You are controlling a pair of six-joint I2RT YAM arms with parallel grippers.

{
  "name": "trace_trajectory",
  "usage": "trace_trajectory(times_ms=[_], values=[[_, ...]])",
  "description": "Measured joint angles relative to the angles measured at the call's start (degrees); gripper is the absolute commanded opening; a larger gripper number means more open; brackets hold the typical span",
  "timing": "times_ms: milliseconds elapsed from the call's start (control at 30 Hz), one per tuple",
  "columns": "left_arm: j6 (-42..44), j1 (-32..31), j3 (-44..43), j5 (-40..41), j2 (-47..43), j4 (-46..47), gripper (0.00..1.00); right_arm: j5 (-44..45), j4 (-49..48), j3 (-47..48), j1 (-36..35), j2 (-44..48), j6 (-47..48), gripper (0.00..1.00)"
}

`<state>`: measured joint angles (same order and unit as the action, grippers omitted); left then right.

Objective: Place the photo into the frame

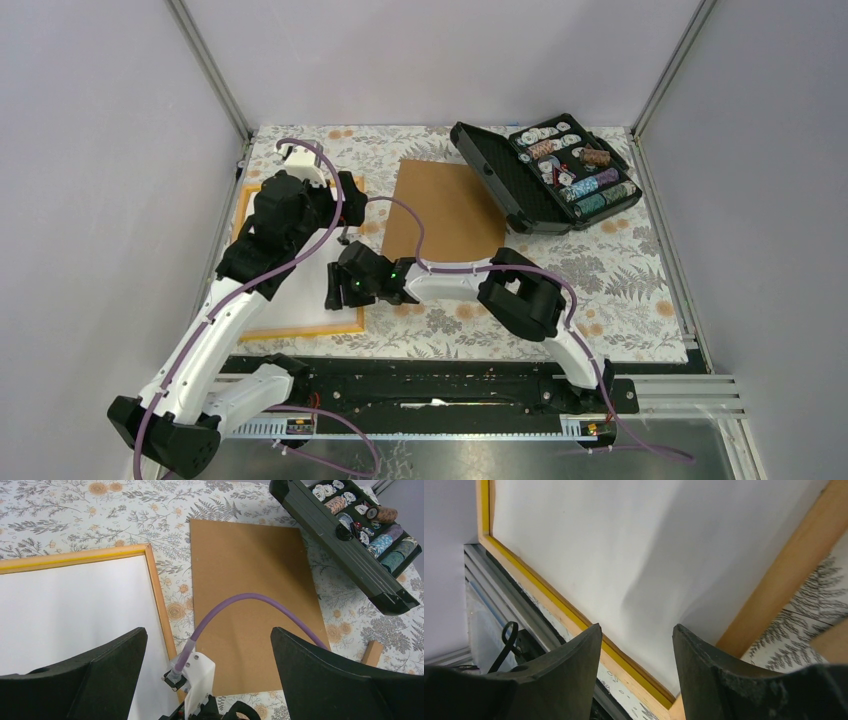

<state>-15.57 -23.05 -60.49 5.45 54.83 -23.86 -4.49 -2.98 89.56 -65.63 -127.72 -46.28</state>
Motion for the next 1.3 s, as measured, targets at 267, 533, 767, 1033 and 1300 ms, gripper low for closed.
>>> trace_trajectory(times_ms=[267,533,767,1033,1300], values=[[0.0,0.0,0.0,0.3,0.4,0.0,0.99,2.9,2.1,-0.8,0.0,1.4,1.9,0.64],[0.0,0.0,0.1,1.0,0.8,0.0,0.99,1.9,5.6,0.9,0.0,2.3,5.2,0.69],[-0.1,0.0,0.1,1.3,0.9,0.1,0.99,7.1,9.7,-5.5,0.0,14.7,8.7,0.77],[-1.6,-2.3,0.1,-7.2,2.8,1.3,0.99,21.7,20.8,-18.0,0.2,27.6,13.7,0.92],[-4.7,-4.6,0.1,-20.1,9.6,2.8,0.99,27.6,23.4,-38.8,1.2,44.8,14.0,1.0]])
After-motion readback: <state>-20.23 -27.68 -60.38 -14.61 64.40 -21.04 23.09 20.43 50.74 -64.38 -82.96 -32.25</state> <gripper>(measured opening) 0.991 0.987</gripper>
